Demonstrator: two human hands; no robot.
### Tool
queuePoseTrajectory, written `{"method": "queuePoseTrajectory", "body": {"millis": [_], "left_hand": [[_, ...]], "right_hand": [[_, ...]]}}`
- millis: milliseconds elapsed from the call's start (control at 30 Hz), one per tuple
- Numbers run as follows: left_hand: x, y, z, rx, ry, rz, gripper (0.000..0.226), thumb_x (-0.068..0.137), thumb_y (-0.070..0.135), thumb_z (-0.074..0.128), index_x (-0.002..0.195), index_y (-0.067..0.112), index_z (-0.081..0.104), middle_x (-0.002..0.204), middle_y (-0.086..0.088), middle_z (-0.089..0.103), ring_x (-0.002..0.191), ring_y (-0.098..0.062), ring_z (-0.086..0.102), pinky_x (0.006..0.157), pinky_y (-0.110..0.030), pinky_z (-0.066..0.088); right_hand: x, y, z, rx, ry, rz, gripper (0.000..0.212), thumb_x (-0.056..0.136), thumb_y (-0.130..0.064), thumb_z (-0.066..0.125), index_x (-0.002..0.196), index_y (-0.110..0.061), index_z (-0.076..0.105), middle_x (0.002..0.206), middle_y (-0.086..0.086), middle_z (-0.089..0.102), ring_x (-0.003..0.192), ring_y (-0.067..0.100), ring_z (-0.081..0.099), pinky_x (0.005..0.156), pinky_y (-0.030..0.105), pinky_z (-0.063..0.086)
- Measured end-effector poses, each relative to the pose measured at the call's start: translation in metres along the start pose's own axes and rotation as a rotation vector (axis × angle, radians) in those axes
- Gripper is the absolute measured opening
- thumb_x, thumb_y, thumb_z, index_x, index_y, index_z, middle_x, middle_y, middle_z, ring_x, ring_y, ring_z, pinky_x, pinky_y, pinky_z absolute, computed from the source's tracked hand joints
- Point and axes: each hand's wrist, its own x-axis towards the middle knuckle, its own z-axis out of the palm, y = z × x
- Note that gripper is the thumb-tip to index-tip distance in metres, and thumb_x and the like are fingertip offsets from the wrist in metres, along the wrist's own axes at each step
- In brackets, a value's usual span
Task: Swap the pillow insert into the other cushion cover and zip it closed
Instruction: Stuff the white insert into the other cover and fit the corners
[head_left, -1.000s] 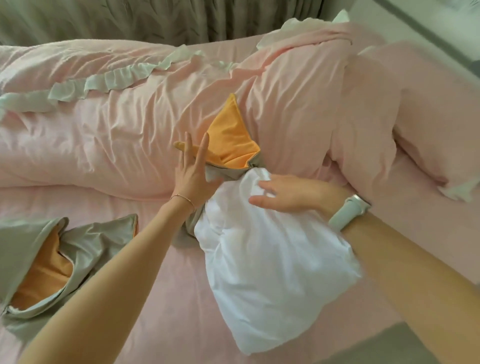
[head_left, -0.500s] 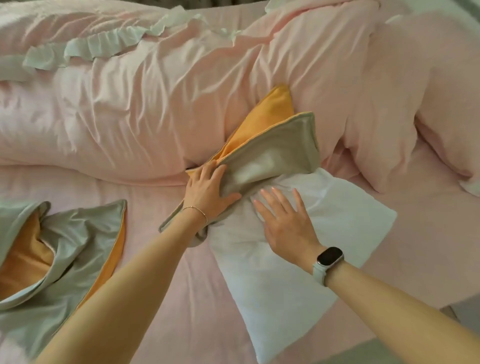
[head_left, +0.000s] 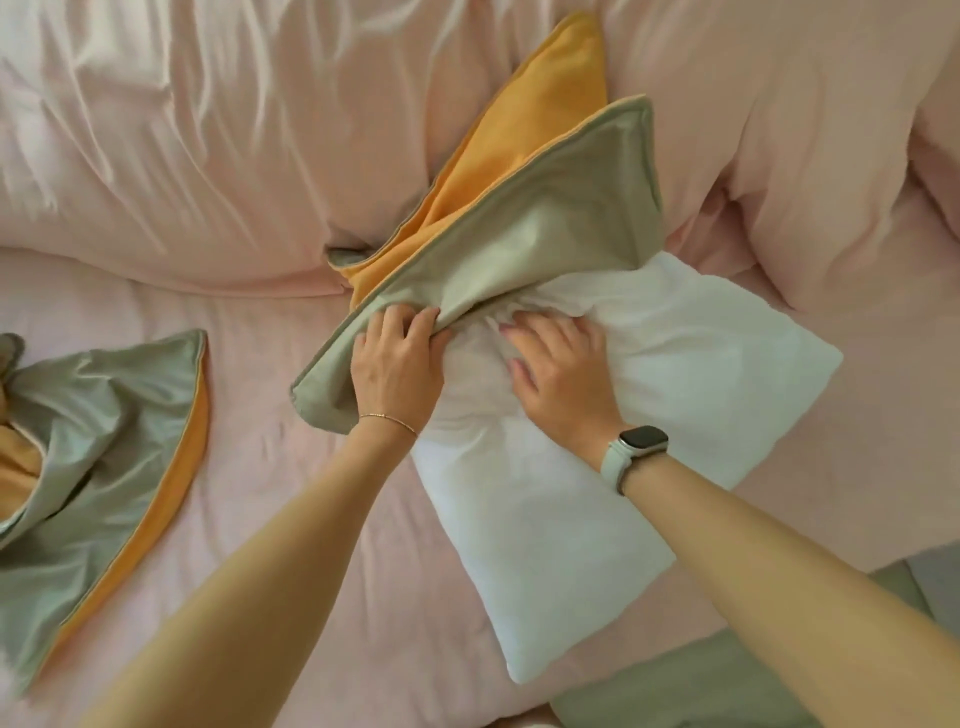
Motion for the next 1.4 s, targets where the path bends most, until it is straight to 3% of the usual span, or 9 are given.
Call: {"method": "queuePoseTrajectory", "body": {"millis": [100,200,300,567,767,900,1000,1200,1400], "left_hand": [[0.001,0.004,-0.012,-0.191,-0.001,-0.12,0.03,0.091,0.024,0.046,0.091,0.003,0.067,0.085,-0.014,0.065,0.074,-0.033,0.061,0.059,-0.032,0.043],[0.006,0.013,-0.03,-0.347,0.016,-0.208,0.023,0.089,0.012,0.046,0.087,-0.003,0.063,0.08,-0.017,0.063,0.069,-0.029,0.053,0.06,-0.024,0.025],[0.014,0.016,-0.044,-0.431,-0.017,-0.179,0.03,0.086,0.019,0.041,0.08,-0.005,0.059,0.072,-0.015,0.058,0.067,-0.025,0.045,0.059,-0.025,0.021],[0.002,-0.022,-0.072,-0.366,0.071,-0.208,0.037,0.088,0.026,0.037,0.09,-0.001,0.062,0.088,-0.017,0.064,0.082,-0.035,0.057,0.068,-0.025,0.03],[-0.003,-0.065,-0.093,-0.272,0.015,-0.249,0.046,0.085,0.04,0.036,0.097,0.007,0.065,0.094,-0.012,0.062,0.088,-0.033,0.056,0.076,-0.039,0.041],[-0.06,-0.076,-0.063,-0.034,-0.049,-0.328,0.053,0.074,0.048,0.042,0.115,0.016,0.055,0.108,-0.011,0.057,0.103,-0.03,0.047,0.084,-0.041,0.034],[-0.103,-0.078,-0.05,-0.048,0.077,-0.479,0.045,0.072,0.047,0.051,0.11,0.023,0.044,0.105,-0.013,0.053,0.099,-0.023,0.037,0.081,-0.041,0.036],[-0.093,-0.09,-0.045,-0.061,0.12,-0.371,0.026,0.078,0.037,0.059,0.079,0.011,0.059,0.072,-0.008,0.055,0.063,-0.025,0.053,0.051,-0.029,0.044],[-0.07,-0.121,-0.049,-0.197,0.091,-0.533,0.022,0.091,0.021,0.054,0.1,0.01,0.07,0.099,-0.011,0.068,0.09,-0.03,0.061,0.069,-0.024,0.033]], "right_hand": [[0.003,0.003,-0.025,-0.035,0.249,-0.148,0.038,0.087,-0.014,0.051,0.124,-0.018,0.049,0.116,0.01,0.061,0.106,0.022,0.049,0.086,0.042,0.035],[0.032,0.007,-0.037,-0.207,0.138,-0.294,0.044,0.09,-0.027,0.046,0.133,-0.02,0.042,0.132,0.009,0.053,0.124,0.025,0.042,0.098,0.053,0.034],[0.052,0.009,-0.035,-0.312,0.003,-0.277,0.049,0.087,-0.04,0.04,0.133,-0.021,0.045,0.119,0.005,0.06,0.111,0.025,0.055,0.091,0.049,0.041],[0.081,-0.056,-0.021,0.115,0.054,-0.205,0.028,0.082,-0.025,0.044,0.069,-0.009,0.064,0.058,0.005,0.058,0.053,0.027,0.057,0.045,0.025,0.037],[0.097,-0.104,-0.008,0.323,-0.252,0.055,0.022,0.092,-0.021,0.051,0.104,-0.008,0.064,0.097,0.012,0.064,0.096,0.034,0.056,0.075,0.038,0.039],[0.052,-0.1,0.009,0.132,-0.124,-0.111,0.046,0.081,-0.024,0.053,0.124,-0.008,0.052,0.117,0.015,0.057,0.116,0.031,0.046,0.097,0.052,0.035],[-0.014,-0.115,0.011,0.219,-0.052,-0.304,0.037,0.083,-0.021,0.054,0.12,-0.015,0.052,0.118,0.008,0.051,0.113,0.027,0.047,0.095,0.047,0.037],[-0.065,-0.154,0.041,0.018,-0.363,-0.32,0.062,0.08,-0.046,0.053,0.134,-0.017,0.043,0.14,0.01,0.041,0.133,0.033,0.03,0.106,0.059,0.02],[-0.034,-0.133,0.066,-0.126,-0.439,-0.369,0.074,0.078,-0.036,0.065,0.142,-0.021,0.03,0.149,0.007,0.034,0.136,0.032,0.022,0.107,0.055,0.011]]}}
